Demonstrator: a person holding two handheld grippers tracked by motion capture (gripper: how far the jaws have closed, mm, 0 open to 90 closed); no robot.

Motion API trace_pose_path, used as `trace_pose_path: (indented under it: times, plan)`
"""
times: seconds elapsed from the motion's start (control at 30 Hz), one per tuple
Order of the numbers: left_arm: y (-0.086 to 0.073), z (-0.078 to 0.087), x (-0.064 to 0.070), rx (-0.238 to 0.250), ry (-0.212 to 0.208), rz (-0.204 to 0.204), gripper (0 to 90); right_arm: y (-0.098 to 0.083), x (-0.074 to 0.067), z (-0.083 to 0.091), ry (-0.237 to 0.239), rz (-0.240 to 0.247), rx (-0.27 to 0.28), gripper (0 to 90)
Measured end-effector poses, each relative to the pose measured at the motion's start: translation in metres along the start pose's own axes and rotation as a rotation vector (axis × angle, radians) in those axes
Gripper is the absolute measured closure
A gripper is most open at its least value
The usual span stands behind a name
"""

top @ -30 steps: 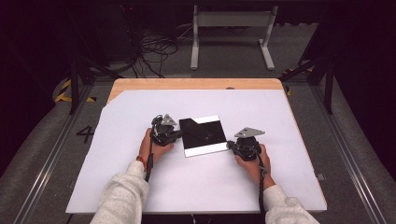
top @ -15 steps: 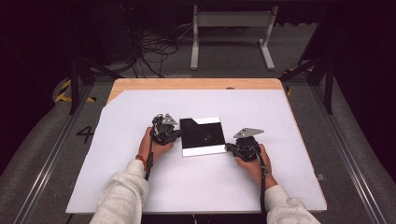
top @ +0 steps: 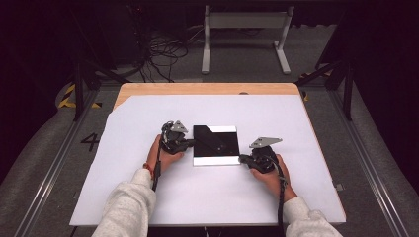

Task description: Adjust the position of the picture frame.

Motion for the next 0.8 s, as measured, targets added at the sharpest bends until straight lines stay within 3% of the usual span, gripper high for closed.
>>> trace_pose_path:
  times: [0.17,0.43,0.57,0.8]
  plan:
    - [-0.003,0.003,0.007,-0.021,-0.004,-0.05,90.0,-0.002,-0.003,0.002,0.001,0.02,-0.003,90.0]
    - [-0.014,0.008,0.012,-0.003,-0.049,-0.05,90.0,-0.003,-0.004,0.003,0.0,0.026,0.002,90.0]
    - [-0.017,0.009,0.014,0.006,-0.054,-0.049,90.0,-0.004,-0.003,0.004,0.021,-0.004,0.006,90.0]
    - [-0.017,0.009,0.016,0.009,-0.039,-0.05,90.0,-0.003,-0.006,0.004,-0.006,0.023,0.003,90.0]
Point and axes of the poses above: each handheld gripper's, and its own axes: z roughly backward along the jaws, y roughly out of its top, x roughly to its right, the point moved 3 cm from there along -z, roughly forward along the jaws, and after that the axes turned 10 degrees about z, right-handed, at the moved point
